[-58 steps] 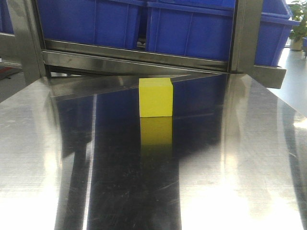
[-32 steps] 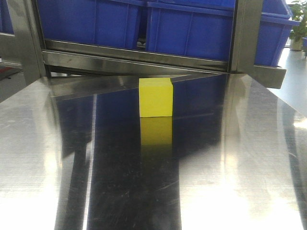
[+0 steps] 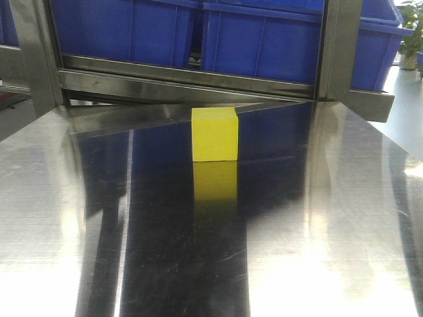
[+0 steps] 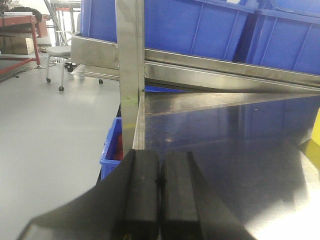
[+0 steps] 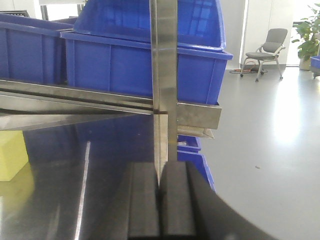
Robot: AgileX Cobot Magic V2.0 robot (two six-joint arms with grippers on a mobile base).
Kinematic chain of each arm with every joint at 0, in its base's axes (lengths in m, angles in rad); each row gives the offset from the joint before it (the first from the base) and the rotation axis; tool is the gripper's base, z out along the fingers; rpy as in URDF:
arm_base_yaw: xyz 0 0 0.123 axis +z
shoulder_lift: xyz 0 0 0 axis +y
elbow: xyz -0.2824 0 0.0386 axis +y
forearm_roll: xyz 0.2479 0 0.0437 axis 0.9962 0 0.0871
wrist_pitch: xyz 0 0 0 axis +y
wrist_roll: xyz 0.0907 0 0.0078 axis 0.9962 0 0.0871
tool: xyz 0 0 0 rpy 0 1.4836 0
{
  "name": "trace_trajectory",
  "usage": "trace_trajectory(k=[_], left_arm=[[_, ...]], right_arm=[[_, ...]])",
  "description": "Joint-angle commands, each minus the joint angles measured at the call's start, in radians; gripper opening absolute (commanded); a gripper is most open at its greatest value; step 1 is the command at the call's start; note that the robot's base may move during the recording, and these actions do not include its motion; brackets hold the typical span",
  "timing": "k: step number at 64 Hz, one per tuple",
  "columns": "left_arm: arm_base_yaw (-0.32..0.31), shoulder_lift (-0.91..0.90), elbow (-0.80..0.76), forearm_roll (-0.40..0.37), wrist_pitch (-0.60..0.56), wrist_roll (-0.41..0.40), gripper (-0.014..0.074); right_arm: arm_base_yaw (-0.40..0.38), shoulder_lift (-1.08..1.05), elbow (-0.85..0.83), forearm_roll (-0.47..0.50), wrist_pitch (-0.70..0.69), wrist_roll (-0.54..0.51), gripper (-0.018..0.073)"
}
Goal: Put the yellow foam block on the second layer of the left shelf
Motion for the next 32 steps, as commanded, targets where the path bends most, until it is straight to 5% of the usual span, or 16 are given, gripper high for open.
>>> trace_trajectory(k=[1, 16, 32], left_arm=[[0.002, -0.015, 0.028, -0.010, -0.086, -0.004, 0.0136], [0.002, -0.015, 0.028, -0.010, -0.086, -0.004, 0.0136], [0.002, -0.015, 0.028, -0.010, -0.086, -0.004, 0.0136]], right_arm=[[-0.002, -0.017, -0.045, 0.000, -0.106, -0.008, 0.0057], [-0.002, 0.059, -0.302, 0.000, 0.081, -0.008, 0.0057], [0.001, 0.379, -0.603, 0.000, 0.259, -0.008, 0.0071]])
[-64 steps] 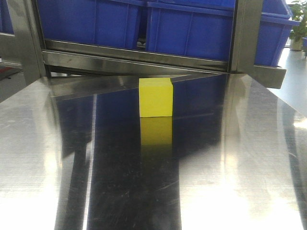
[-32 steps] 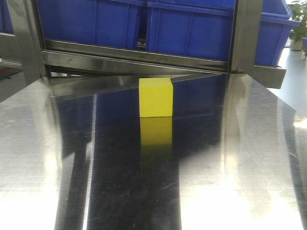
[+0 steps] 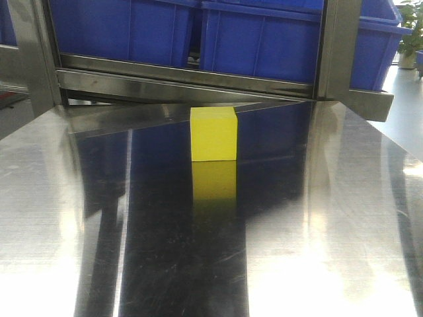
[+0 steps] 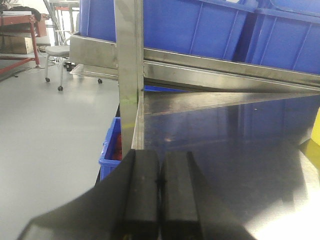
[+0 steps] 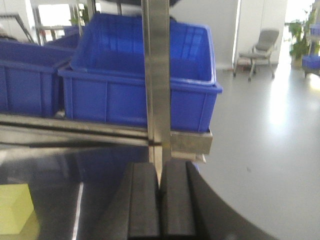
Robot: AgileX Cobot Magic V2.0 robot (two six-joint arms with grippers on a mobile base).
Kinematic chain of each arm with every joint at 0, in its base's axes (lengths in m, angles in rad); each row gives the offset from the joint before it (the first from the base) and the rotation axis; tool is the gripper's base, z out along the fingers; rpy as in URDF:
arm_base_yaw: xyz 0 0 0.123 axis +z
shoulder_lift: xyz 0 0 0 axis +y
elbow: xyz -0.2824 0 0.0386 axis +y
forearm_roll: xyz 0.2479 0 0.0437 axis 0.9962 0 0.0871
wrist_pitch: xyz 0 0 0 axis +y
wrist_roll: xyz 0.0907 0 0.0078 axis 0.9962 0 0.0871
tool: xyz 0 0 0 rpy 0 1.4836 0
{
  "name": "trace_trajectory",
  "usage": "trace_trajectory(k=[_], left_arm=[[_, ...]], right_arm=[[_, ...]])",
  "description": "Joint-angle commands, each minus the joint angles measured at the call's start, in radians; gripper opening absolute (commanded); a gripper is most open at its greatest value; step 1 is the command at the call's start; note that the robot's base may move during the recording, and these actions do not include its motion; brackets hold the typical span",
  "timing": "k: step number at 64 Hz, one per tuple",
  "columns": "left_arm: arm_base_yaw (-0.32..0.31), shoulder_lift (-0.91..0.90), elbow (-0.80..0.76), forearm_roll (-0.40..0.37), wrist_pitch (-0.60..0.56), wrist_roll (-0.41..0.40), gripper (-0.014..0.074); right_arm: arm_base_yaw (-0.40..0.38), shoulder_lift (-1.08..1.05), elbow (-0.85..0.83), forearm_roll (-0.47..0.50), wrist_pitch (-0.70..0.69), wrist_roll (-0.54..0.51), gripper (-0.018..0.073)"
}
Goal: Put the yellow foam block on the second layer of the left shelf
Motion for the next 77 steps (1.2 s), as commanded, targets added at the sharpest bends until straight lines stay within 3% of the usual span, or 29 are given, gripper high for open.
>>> trace_trajectory(k=[1, 10, 20, 25, 38, 45, 56, 77], left_arm=[[0.002, -0.015, 0.028, -0.010, -0.086, -0.004, 0.0136], [0.002, -0.015, 0.028, -0.010, -0.086, -0.004, 0.0136], [0.002, -0.015, 0.028, -0.010, -0.086, -0.004, 0.0136], [0.002, -0.015, 0.028, -0.010, -0.086, -0.004, 0.0136], [0.002, -0.015, 0.028, -0.010, -0.086, -0.004, 0.0136], [0.002, -0.015, 0.028, -0.010, -0.086, -0.004, 0.0136], [0.002, -0.015, 0.028, -0.010, -0.086, -0.004, 0.0136], [0.002, -0.015, 0.028, -0.010, -0.086, -0.004, 0.0136]], right_arm=[[0.001, 0.125, -0.130, 0.000, -0.006, -0.008, 0.0085], [0.023, 0.281, -0.283, -0.001, 0.100, -0.008, 0.0267], [0.114, 0.466, -0.457, -0.002, 0.235, -0.008, 0.0560], [0.163, 0.561, -0.551, -0.022, 0.304, -0.008, 0.0639], [0.345, 0.805, -0.747, -0.032, 0.473, 0.009, 0.0629], [0.444, 0.957, -0.875, -0.044, 0.577, 0.150, 0.0629], [0.570, 1.213, -1.104, -0.148, 0.743, 0.368, 0.0629], [0.689, 1.549, -1.465, -0.175, 0.856, 0.449, 0.0629]])
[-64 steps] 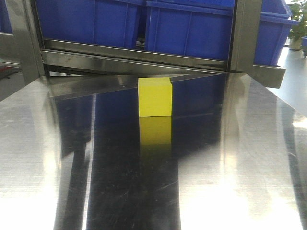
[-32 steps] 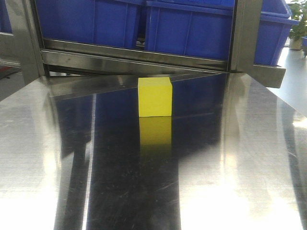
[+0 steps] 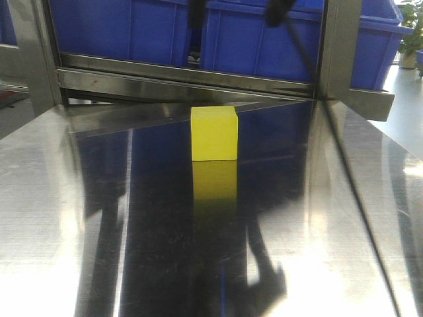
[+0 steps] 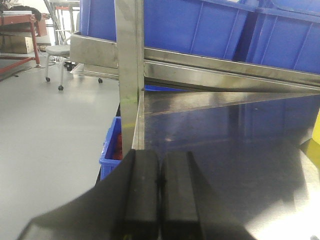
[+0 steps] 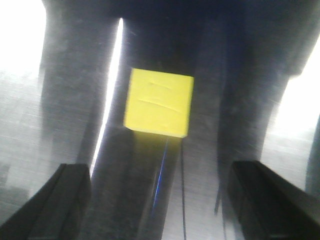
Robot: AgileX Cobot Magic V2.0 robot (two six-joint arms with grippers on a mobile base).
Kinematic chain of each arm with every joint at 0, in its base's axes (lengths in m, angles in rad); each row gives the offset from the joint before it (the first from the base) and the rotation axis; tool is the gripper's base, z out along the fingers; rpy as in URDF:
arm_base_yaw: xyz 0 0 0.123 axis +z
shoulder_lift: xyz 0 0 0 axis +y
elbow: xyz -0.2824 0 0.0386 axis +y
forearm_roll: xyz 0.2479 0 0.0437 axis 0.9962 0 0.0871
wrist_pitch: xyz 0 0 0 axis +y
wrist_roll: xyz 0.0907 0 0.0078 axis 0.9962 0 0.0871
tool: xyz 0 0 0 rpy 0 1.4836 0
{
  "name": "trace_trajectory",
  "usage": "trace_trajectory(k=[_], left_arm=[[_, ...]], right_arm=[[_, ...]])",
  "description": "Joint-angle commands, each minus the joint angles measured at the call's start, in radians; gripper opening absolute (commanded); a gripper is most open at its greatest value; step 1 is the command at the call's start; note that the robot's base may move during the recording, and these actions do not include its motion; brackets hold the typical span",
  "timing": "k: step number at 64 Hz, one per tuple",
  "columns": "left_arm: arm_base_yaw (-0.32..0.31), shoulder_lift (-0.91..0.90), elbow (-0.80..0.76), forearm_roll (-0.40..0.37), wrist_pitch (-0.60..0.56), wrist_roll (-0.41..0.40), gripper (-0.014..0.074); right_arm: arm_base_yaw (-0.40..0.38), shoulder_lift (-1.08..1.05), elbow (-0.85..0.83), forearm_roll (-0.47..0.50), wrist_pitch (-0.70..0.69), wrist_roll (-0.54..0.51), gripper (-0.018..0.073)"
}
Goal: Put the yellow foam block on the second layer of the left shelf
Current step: 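Lower the open right gripper over the yellow foam cube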
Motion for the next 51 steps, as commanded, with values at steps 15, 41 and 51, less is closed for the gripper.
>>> trace_trajectory(k=[15, 41, 51], left_arm=[[0.002, -0.015, 0.028, -0.010, -0.086, -0.004, 0.0136], [0.002, -0.015, 0.028, -0.010, -0.086, -0.004, 0.0136], [0.002, -0.015, 0.028, -0.010, -0.086, -0.004, 0.0136]], right_arm=[[0.013, 0.084, -0.128, -0.065, 0.009, 0.008, 0.0629], [-0.041, 0.162, -0.126, -0.070, -0.106, 0.008, 0.0629], [-0.053, 0.198, -0.126, -0.069, -0.156, 0.008, 0.0629]])
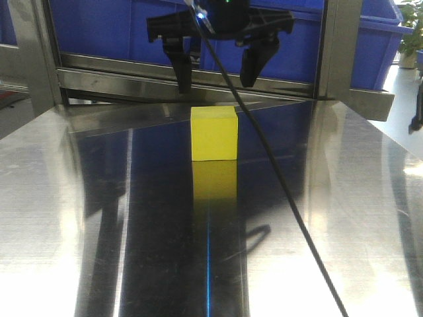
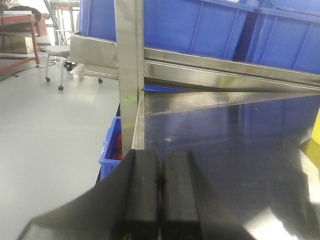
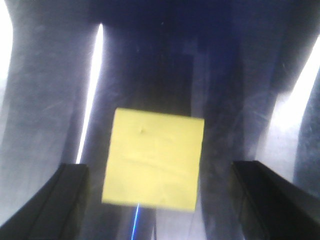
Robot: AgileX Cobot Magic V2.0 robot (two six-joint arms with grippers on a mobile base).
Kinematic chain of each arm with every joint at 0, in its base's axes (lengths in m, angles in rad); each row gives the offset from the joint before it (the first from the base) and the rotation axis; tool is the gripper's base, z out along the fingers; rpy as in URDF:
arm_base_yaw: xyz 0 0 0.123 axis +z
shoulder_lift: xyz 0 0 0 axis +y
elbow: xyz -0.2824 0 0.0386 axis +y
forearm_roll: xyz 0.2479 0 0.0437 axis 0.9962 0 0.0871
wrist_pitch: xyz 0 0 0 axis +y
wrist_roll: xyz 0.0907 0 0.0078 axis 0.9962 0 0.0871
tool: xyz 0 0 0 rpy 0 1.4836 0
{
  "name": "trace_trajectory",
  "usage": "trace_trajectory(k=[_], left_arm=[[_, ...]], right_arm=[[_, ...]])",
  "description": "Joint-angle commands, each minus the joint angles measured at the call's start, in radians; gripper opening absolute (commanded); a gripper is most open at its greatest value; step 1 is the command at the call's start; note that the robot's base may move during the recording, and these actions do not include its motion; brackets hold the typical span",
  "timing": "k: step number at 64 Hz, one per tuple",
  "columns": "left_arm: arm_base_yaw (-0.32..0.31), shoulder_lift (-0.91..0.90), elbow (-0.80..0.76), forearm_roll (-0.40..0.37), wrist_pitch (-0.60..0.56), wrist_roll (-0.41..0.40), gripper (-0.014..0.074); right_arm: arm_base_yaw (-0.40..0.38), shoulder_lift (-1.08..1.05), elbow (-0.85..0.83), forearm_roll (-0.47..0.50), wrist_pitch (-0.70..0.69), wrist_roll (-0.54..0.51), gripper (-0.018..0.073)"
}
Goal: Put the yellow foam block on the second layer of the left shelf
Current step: 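Lower the open right gripper over the yellow foam cube, then close the right gripper on the cube and lift it off the table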
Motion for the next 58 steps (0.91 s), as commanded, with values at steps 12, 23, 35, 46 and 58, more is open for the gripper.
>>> trace_trajectory(k=[12, 23, 35, 46, 58], left_arm=[[0.002, -0.015, 0.028, -0.010, -0.086, -0.004, 0.0136], [0.002, -0.015, 0.028, -0.010, -0.086, -0.004, 0.0136], [0.002, -0.015, 0.028, -0.010, -0.086, -0.004, 0.0136], [0.002, -0.015, 0.028, -0.010, -0.086, -0.004, 0.0136], [0.002, -0.015, 0.028, -0.010, -0.086, -0.004, 0.0136]], right_arm=[[-0.009, -0.004, -0.034, -0.030, -0.103, -0.001, 0.0629], [-0.009, 0.033, -0.032, -0.021, -0.090, -0.001, 0.0629], [-0.009, 0.062, -0.032, -0.021, -0.090, -0.001, 0.0629], [-0.009, 0.075, -0.032, -0.021, -0.082, -0.002, 0.0552], [-0.010, 0.059, -0.033, -0.020, -0.078, -0.002, 0.0305]])
